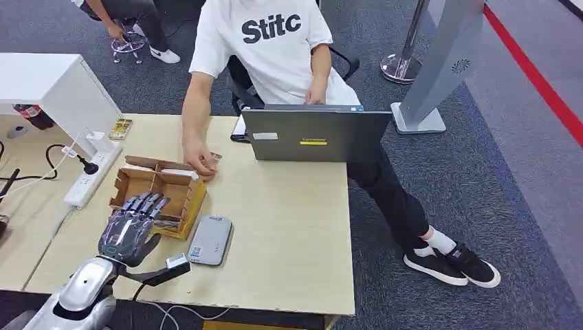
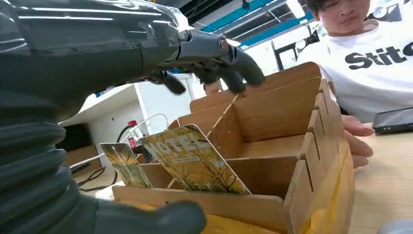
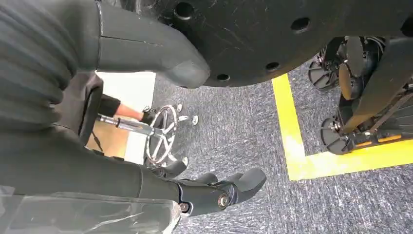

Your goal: Pass the card to the sensor for recognition and then transmit it.

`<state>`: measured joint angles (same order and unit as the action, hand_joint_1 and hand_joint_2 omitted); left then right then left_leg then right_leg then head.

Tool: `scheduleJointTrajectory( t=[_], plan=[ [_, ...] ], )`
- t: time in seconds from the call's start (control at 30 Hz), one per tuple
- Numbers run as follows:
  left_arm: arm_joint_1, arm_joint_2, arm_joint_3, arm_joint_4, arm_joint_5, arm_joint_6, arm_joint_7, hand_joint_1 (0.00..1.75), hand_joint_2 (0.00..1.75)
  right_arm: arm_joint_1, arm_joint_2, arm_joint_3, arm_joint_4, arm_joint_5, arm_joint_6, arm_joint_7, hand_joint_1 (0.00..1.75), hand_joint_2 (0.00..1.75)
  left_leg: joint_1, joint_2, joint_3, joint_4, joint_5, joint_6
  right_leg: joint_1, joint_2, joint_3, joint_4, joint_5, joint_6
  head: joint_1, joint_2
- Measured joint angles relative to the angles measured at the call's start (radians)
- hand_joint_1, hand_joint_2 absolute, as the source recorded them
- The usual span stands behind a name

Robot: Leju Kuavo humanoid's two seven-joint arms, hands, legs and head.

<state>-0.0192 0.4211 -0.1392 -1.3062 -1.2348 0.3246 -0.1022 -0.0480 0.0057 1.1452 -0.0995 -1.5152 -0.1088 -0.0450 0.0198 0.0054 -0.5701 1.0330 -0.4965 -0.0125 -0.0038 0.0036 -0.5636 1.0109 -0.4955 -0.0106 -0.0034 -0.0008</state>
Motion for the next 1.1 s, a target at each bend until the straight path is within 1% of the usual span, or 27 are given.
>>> scheduleJointTrajectory(
  t=[0.4,0.5,0.57,0.63,0.77,0.87,0.9,1.1],
  plan=[
    [0.000,-0.003,0.000,0.002,0.018,0.002,-0.008,1.75,1.75,0.000,0.000,0.004,0.000,-0.001,-0.001,-0.002,0.00,1.75,0.000,0.000,0.000,0.000,0.000,0.000,0.000,0.000,0.000,0.000,0.000,0.000,0.000,0.000],
    [0.000,-0.002,0.000,0.002,0.035,0.006,-0.024,1.75,1.75,0.000,0.000,0.004,0.000,-0.001,-0.001,-0.002,0.00,1.75,0.000,0.000,0.000,0.000,0.000,0.000,0.000,0.000,0.000,0.000,0.000,0.000,0.000,0.000],
    [0.000,-0.001,0.000,0.001,0.055,0.032,-0.030,1.75,1.75,0.000,0.000,0.005,0.000,-0.002,-0.001,0.001,0.00,1.75,0.000,0.000,0.000,0.000,0.000,0.000,0.000,0.000,0.000,0.000,0.000,0.000,0.000,0.000],
    [-0.004,0.003,0.006,-0.006,0.078,0.077,-0.039,1.75,1.75,0.000,0.000,0.005,0.000,-0.002,-0.002,0.001,0.00,1.75,0.000,0.000,0.000,0.000,0.000,0.000,0.000,0.000,0.000,0.000,0.000,0.000,0.000,0.000],
    [-0.018,0.006,0.015,-0.023,0.110,0.098,-0.045,1.75,1.75,0.000,-0.001,0.007,0.000,-0.002,-0.005,0.000,0.00,1.75,0.000,0.000,0.000,0.000,0.000,0.000,0.000,0.000,0.000,0.000,0.000,0.000,0.000,0.000],
    [-0.039,0.006,0.034,-0.041,0.141,0.143,-0.047,1.75,1.75,0.000,-0.001,0.007,0.000,-0.003,-0.005,0.000,0.00,1.75,0.000,-0.001,0.000,0.000,0.000,0.000,0.000,-0.001,0.000,0.000,0.000,0.000,0.000,0.000],
    [-0.055,0.006,0.046,-0.046,0.150,0.151,-0.045,1.75,1.75,-0.001,-0.001,0.007,0.000,-0.003,-0.005,-0.002,0.00,1.75,0.000,-0.001,0.000,0.000,0.001,0.000,0.000,-0.001,0.000,0.000,0.000,0.000,0.000,0.000],
    [-0.132,0.006,0.077,-0.051,0.165,0.151,-0.037,1.75,1.75,-0.004,-0.001,0.009,0.000,-0.003,-0.008,-0.003,0.00,1.75,0.000,-0.001,0.000,0.000,0.001,0.000,0.000,-0.001,0.000,0.000,0.001,0.000,0.000,0.000]
  ],
)
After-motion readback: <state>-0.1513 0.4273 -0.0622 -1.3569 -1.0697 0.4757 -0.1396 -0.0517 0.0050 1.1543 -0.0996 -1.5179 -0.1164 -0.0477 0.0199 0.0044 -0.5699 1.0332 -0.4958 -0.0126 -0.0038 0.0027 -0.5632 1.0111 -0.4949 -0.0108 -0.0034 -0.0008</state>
